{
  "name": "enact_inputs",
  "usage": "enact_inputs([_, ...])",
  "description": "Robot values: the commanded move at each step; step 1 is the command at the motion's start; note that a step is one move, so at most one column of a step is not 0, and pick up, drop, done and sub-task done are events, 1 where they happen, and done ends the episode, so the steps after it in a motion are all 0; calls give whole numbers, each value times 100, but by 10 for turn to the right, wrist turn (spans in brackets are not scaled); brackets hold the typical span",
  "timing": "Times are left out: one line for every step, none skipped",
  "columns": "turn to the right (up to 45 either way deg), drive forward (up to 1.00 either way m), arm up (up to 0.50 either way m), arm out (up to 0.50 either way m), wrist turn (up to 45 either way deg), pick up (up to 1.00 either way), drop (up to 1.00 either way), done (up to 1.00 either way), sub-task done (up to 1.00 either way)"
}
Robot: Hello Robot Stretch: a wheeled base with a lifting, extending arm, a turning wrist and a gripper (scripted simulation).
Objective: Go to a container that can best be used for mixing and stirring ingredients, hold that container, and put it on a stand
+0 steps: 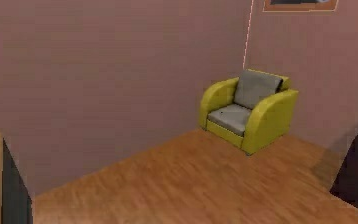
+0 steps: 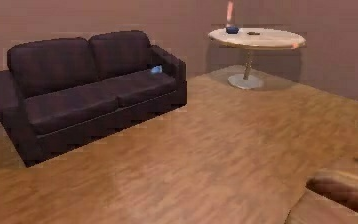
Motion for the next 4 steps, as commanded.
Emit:
enact_inputs([450,0,0,0,0,0,0,0,0])
enact_inputs([300,0,0,0,0,0,0,0,0])
enact_inputs([0,75,0,0,0,0,0,0,0])
enact_inputs([420,0,0,0,0,0,0,0,0])
